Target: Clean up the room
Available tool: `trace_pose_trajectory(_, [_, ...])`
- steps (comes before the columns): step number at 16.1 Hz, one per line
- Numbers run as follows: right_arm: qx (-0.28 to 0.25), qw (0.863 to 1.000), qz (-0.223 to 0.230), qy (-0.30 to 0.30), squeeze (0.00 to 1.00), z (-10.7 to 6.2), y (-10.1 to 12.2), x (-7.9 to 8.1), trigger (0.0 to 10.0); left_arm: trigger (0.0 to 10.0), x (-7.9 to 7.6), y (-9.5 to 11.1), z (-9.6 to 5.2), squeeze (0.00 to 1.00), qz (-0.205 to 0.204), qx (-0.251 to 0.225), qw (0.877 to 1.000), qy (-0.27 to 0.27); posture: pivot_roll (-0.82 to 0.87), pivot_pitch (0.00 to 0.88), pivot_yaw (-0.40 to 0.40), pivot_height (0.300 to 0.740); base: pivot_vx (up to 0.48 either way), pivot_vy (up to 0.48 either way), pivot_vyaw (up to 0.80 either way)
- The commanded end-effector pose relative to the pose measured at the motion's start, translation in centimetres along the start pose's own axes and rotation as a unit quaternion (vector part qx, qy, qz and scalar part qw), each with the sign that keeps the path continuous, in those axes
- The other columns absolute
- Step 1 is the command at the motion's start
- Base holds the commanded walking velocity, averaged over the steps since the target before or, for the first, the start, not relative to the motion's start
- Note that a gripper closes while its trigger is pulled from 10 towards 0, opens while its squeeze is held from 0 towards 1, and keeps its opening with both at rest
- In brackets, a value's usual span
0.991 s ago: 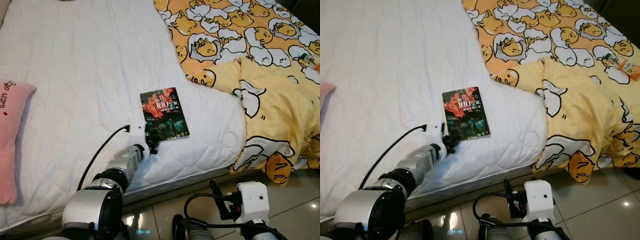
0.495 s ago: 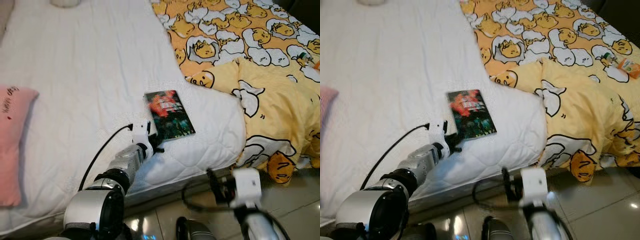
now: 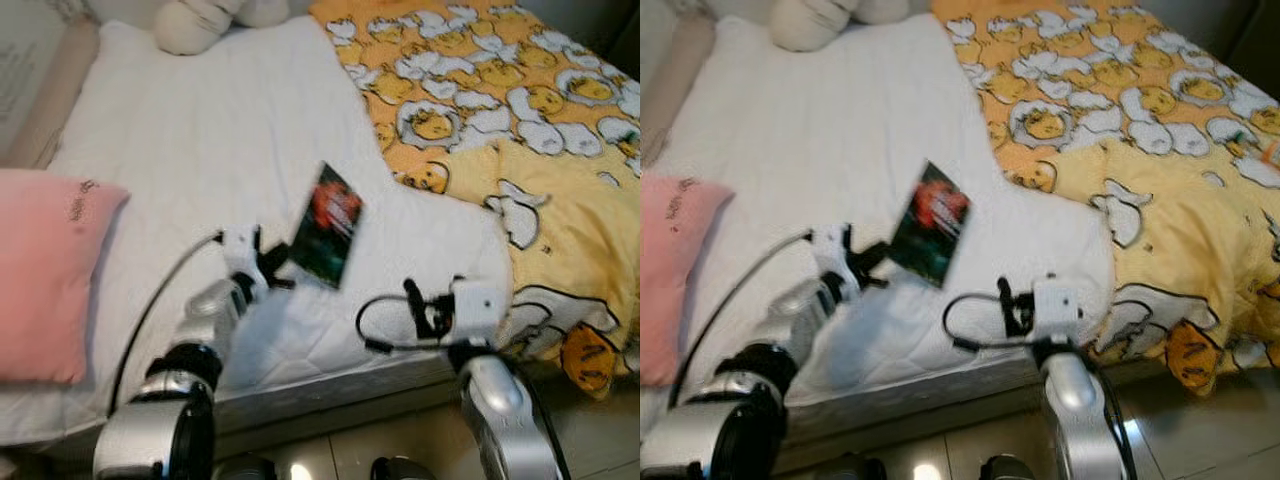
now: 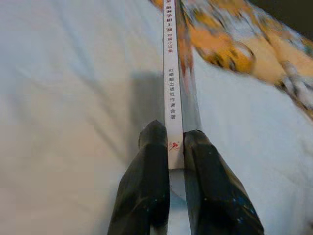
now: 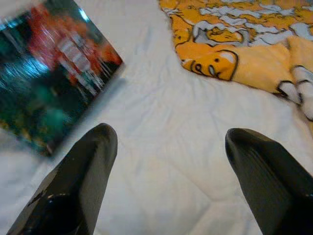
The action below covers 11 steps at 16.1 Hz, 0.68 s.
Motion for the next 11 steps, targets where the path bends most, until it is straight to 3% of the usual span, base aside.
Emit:
trace_pose_trajectory(1, [-0.006,1.0,0.009,0.001,0.0,0.9,0.2,0.1,10.0,0.0,-0.2,4.7,0.9,0.0,0.021,-0.066,0.997,0.014,0.04,0.0,0.021,0.74,0.0,0.0,0.0])
trace_pose_trajectory(3, [-0.026,1.0,0.006,0.005,0.0,1.6,1.4,0.3,10.0,0.0,-0.4,6.2,1.1,0.0,0.036,-0.086,0.995,0.019,0.04,0.0,0.024,0.74,0.0,0.0,0.0])
trace_pose_trajectory(8, [-0.055,0.998,0.002,0.007,0.0,2.7,3.1,0.2,10.0,0.0,-0.6,8.3,1.5,0.0,0.07,-0.109,0.991,0.033,0.02,0.0,0.032,0.74,0.0,0.0,0.66])
trace_pose_trajectory(11, [-0.049,0.999,0.008,-0.002,0.0,2.7,2.7,-0.2,10.0,0.0,0.0,9.1,1.6,0.0,0.083,-0.105,0.99,0.05,0.01,0.0,0.034,0.74,0.0,0.0,0.57])
Point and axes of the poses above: a point about 5 cm out from each wrist's last joint towards the gripper, its own z axis pointing out of the wrist towards the gripper, its own y axis along the axis of the wrist's last joint, x = y × z, the point moved 6 cm from there along z, pointing out of the wrist towards the gripper, and after that the axes turned 5 degrees about -z, right-handed, at the moved point
